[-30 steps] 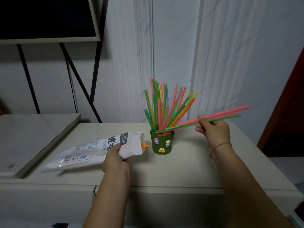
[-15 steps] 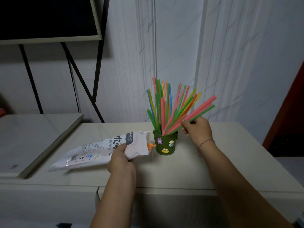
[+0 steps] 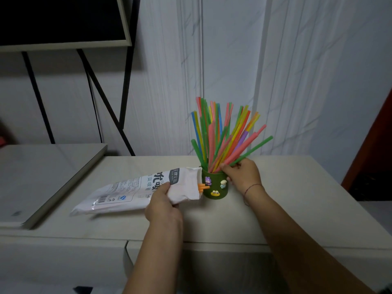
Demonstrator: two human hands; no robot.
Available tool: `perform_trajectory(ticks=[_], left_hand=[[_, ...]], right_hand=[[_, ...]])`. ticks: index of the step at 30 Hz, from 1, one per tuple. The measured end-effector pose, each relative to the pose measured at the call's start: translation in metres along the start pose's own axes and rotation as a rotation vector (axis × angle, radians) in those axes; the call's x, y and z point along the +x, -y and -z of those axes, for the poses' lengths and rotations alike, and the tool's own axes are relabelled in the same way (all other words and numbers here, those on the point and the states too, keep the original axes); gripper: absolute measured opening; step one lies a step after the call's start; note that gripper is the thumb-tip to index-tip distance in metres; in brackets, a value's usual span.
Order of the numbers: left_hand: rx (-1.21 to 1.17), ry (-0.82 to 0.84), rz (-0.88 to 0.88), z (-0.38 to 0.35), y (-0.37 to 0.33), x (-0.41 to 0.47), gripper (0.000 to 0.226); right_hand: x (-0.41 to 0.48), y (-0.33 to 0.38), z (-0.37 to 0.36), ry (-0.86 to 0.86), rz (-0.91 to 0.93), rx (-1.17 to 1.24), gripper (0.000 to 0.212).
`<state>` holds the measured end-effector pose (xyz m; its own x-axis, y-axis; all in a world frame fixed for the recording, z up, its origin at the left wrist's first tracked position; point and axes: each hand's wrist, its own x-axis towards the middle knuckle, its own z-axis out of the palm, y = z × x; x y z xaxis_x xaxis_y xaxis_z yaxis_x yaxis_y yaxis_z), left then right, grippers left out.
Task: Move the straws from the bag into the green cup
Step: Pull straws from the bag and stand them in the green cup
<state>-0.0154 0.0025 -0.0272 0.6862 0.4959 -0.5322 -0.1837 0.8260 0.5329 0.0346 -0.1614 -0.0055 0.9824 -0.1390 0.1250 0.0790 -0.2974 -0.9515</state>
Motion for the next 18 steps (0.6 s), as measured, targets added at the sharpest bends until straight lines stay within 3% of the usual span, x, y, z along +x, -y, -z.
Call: perform_trajectory(ticks=[6,10,14,18], left_hand=[[-0.014,-0.008,-0.022,0.0,-0.003,-0.005,0.036],[0.019,0.011,-0.031,0.002,-0.005,-0.007,0.041],[0.031,-0.02,-0.092,0.003,-0.008,-0.017,0.047],[0.1,-0.025,-0.245,0.004,-0.006,-0.032,0.044]], right_hand=[[-0.005,0.001,0.004,0.036,-0.051,0.105,0.035],[-0.016,0.004,0.008,0.076,-0.104,0.077,0.027],[-0.028,-0.001,0.011,0.211,-0.348,0.08,0.018],[-0.051,0.006,0.005,0.446,-0.659,0.464,0.025]])
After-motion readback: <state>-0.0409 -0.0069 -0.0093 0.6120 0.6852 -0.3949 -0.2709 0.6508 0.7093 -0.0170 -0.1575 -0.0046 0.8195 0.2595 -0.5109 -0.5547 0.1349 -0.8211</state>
